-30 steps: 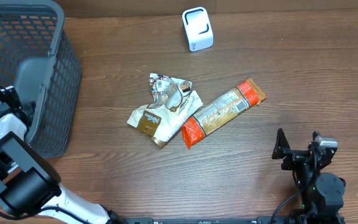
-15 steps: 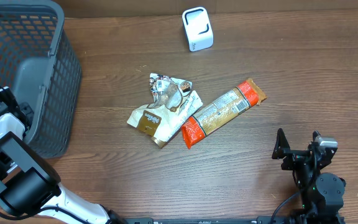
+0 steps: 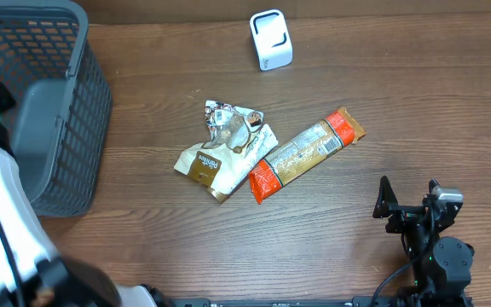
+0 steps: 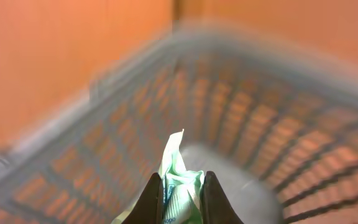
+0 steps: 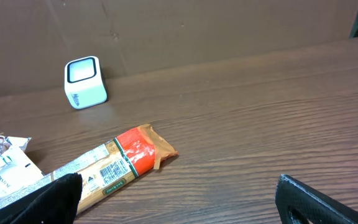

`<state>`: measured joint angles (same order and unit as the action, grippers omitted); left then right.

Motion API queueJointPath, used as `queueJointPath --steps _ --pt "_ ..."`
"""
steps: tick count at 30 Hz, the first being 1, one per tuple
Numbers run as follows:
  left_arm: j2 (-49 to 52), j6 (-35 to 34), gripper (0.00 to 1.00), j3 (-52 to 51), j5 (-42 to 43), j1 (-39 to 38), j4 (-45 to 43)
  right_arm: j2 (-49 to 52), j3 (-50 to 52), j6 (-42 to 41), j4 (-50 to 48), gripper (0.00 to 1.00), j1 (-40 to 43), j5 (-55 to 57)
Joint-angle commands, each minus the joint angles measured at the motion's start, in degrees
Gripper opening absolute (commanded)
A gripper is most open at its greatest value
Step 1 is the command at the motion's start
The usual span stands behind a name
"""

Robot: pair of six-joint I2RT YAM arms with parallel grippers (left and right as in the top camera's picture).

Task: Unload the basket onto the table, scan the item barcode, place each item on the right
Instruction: 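Reach the left gripper into the basket and grasp the green packet, then carry the green packet out and drop it onto the snack package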

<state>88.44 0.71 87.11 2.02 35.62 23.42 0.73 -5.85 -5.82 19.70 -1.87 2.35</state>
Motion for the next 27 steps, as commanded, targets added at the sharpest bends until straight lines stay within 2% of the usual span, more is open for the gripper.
queueJointPath --steps 1,8,12,16,22,27 --pt "-8.22 -1.4 0.04 1.73 6.16 -3.19 2.19 -0.5 -0.39 -0.13 1.01 1.0 0.24 0.37" --pt "-14.1 1.38 0.04 1.73 17.05 -14.73 9.11 -0.5 -0.39 -0.13 1.01 1.0 0.22 0.37" --pt "-11.58 3.56 0.04 1.42 17.97 -28.2 14.97 -0.5 -0.39 -0.13 1.01 1.0 0.22 0.37" --pt "-7.13 7.13 0.04 1.4 17.22 -40.02 17.05 -0.5 -0.39 -0.13 1.01 1.0 0.22 0.37" --pt "2.95 7.63 0.04 1.4 11.02 -54.9 15.21 -0.5 -0.39 -0.13 1.01 1.0 0.24 0.37" --pt "12.04 13.44 0.04 1.4 11.08 -62.93 8.46 -0.5 -0.39 -0.13 1.01 1.0 0.24 0.37"
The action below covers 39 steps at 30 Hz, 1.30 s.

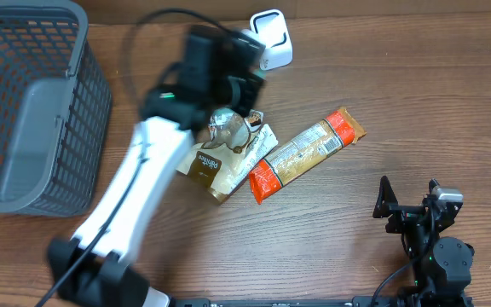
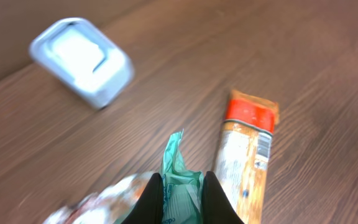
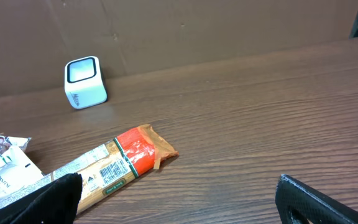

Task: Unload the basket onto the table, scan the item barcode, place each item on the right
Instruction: 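Carry the green packet out and drop it onto the snack package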

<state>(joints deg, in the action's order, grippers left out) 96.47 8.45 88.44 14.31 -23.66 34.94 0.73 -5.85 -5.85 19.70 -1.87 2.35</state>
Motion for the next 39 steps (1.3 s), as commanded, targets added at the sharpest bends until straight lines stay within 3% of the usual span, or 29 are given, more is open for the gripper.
queueJointPath --steps 1,7,12,19,26,32,39 --pt "5.95 7.58 0.04 0.07 -1.22 -4.9 -5.11 -0.5 -0.39 -0.11 1.01 1.0 0.24 0.37" --pt "15.21 15.63 0.04 0.07 -1.18 -9.94 -14.16 -0.5 -0.39 -0.11 1.01 1.0 0.22 0.37" --pt "20.55 14.78 0.04 0.07 -1.16 -10.88 -18.18 -0.5 -0.39 -0.11 1.01 1.0 0.22 0.37" --pt "22.62 10.69 0.04 0.09 -1.2 -10.88 -16.55 -0.5 -0.39 -0.11 1.01 1.0 0.24 0.37" --pt "22.34 -0.2 0.04 0.61 -0.87 -11.06 -14.1 -0.5 -0.39 -0.11 1.01 1.0 0.22 0.37" --pt "22.12 -11.04 0.04 0.66 8.98 -11.39 -12.94 -0.5 -0.39 -0.11 1.01 1.0 0.24 0.37" --pt "22.12 -24.24 0.04 0.66 9.14 -12.39 -8.31 -0.5 -0.39 -0.11 1.01 1.0 0.22 0.37"
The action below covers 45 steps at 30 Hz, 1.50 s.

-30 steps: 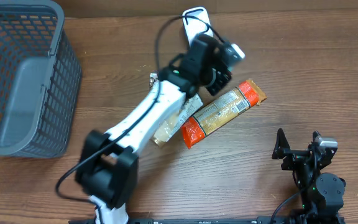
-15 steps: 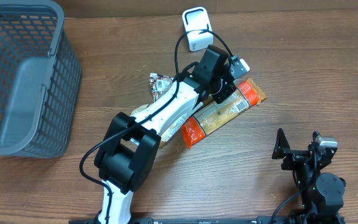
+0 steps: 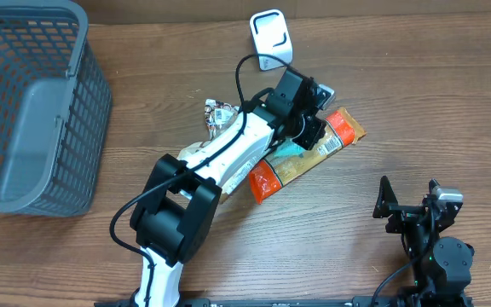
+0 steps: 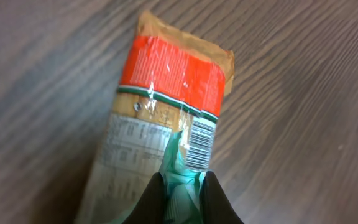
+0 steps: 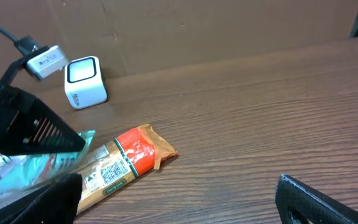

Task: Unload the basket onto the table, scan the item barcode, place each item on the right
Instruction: 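Carry the green packet out and drop it onto the snack package, then reach the right gripper to the green packet and grasp it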

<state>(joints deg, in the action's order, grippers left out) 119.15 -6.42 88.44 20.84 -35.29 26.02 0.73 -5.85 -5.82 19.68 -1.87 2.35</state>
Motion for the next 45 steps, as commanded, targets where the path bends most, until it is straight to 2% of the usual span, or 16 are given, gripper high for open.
queueJointPath --steps 1,3,5,6,7,9,10,15,23,25,31,34,39,45 --pt "-0.57 -10.86 0.04 0.66 2.64 -0.94 0.68 -0.5 -0.39 -0.13 1.03 1.0 0.22 0.37" --pt "-0.57 -12.33 0.07 0.66 3.08 -1.31 0.74 -0.5 -0.39 -0.13 1.03 1.0 0.22 0.37" --pt "-0.57 -12.48 0.23 0.66 3.91 -1.73 0.81 -0.5 -0.39 -0.13 1.03 1.0 0.24 0.37" --pt "-0.57 -12.48 0.4 0.66 4.72 -1.95 0.79 -0.5 -0.39 -0.13 1.03 1.0 0.24 0.37" --pt "-0.57 -12.46 0.63 0.66 5.57 -2.27 0.76 -0.5 -0.39 -0.13 1.03 1.0 0.22 0.37" --pt "-0.57 -12.41 0.84 0.66 6.21 -2.6 0.72 -0.5 -0.39 -0.13 1.03 1.0 0.22 0.37" --pt "-0.68 -12.22 1.0 0.68 6.21 -2.62 0.42 -0.5 -0.39 -0.13 1.03 1.0 0.22 0.37" --pt "-2.86 -10.4 1.0 2.95 5.99 -1.42 0.37 -0.5 -0.39 -0.13 1.03 1.0 0.24 0.37" --pt "-12.04 -9.84 1.0 12.24 5.62 8.39 4.5 -0.5 -0.39 -0.13 1.01 1.0 0.22 0.35" --pt "-15.06 -9.57 1.0 13.09 5.81 13.33 7.3 -0.5 -0.39 -0.13 1.01 1.0 0.22 0.33" --pt "-20.48 4.9 1.0 13.09 5.57 23.56 15.15 -0.5 -0.39 -0.39 -0.57 1.0 0.24 -5.53" --pt "-21.79 11.89 1.0 13.09 4.42 27.34 18.8 0.02 -0.42 -5.86 -1.57 1.0 0.24 -10.38" --pt "-21.7 14.16 1.0 13.05 -2.4 30.12 23.45 5.51 -2.05 -13.79 -4.28 1.0 0.24 -19.58" --pt "-21.66 14.14 1.0 12.96 -6.4 30.03 24.81 23.43 -14.08 -13.11 -2.05 1.0 0.24 -27.08"
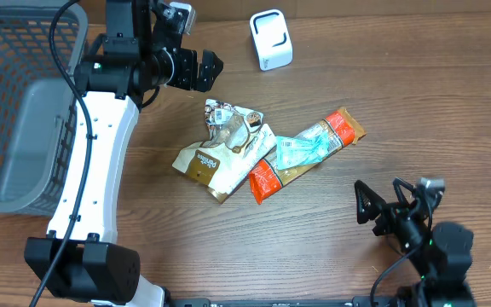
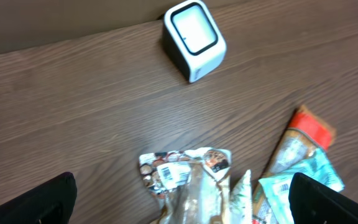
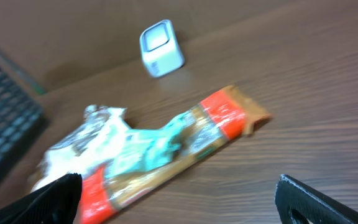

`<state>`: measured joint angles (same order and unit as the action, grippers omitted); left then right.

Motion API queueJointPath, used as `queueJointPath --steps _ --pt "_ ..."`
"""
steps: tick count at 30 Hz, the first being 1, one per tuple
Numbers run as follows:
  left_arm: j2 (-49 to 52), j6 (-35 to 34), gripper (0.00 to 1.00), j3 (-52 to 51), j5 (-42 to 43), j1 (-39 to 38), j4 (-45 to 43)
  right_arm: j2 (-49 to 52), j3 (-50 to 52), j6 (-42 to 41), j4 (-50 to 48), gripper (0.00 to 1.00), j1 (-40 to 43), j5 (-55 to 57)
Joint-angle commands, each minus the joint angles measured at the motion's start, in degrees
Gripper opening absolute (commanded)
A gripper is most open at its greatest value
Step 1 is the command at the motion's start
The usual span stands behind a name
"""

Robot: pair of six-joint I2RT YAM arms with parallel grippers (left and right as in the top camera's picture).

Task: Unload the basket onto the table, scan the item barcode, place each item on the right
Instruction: 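Reach the right gripper to the green packet and grasp it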

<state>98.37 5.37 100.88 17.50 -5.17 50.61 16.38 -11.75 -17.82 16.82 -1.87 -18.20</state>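
A white scanner (image 1: 271, 38) stands at the back of the table, also in the left wrist view (image 2: 193, 39) and the right wrist view (image 3: 161, 48). A teal packet (image 1: 303, 147) lies on a long orange package (image 1: 341, 128), its barcode facing up (image 2: 303, 182). Beside them lie a silvery packet (image 1: 233, 124) and a brown-and-white pouch (image 1: 211, 164). My left gripper (image 1: 201, 68) hangs open and empty high over the table, left of the scanner. My right gripper (image 1: 382, 205) is open and empty near the front right, facing the pile (image 3: 160, 146).
A grey mesh basket (image 1: 24, 111) stands at the far left, its wall showing in the right wrist view (image 3: 2, 118). Bare wooden table (image 1: 433, 102) lies to the right of the packages and between the pile and the scanner.
My left gripper has let go of the teal packet, which now lies on the orange package. That gripper is open and has moved up and back-left. My right arm has turned left towards the pile.
My left gripper was shut on the teal packet over the basket. It then held the packet near the scanner, then low over the orange package. Now the packet rests on that package and the gripper is open and away. The right arm stayed still until now.
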Motion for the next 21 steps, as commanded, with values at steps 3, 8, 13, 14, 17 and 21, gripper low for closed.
queueJointPath --steps 3,8,13,14,17,21 --pt "-0.87 2.36 1.0 0.52 -3.04 -0.09 0.2 21.18 -18.36 2.69 6.34 1.0 0.24 -11.02" --pt "-0.87 2.36 1.0 0.52 -3.04 -0.09 0.17 43.89 -38.84 6.32 22.95 1.0 0.24 -15.02" --pt "-0.87 2.36 1.0 0.52 -3.04 -0.11 0.2 60.72 -52.83 6.01 34.03 1.0 0.22 -15.93" --pt "-0.87 2.36 1.0 0.52 -3.04 -0.11 0.2 63.91 -53.79 5.86 34.05 1.0 0.22 -17.16" --pt "-0.87 2.36 1.0 0.52 -3.04 -0.09 0.2 70.1 -53.77 5.9 32.76 1.0 -0.26 -17.94" --pt "-0.87 2.36 1.0 0.52 -3.06 -0.09 0.2 77.59 -53.13 6.19 30.86 0.99 -1.99 -17.94"
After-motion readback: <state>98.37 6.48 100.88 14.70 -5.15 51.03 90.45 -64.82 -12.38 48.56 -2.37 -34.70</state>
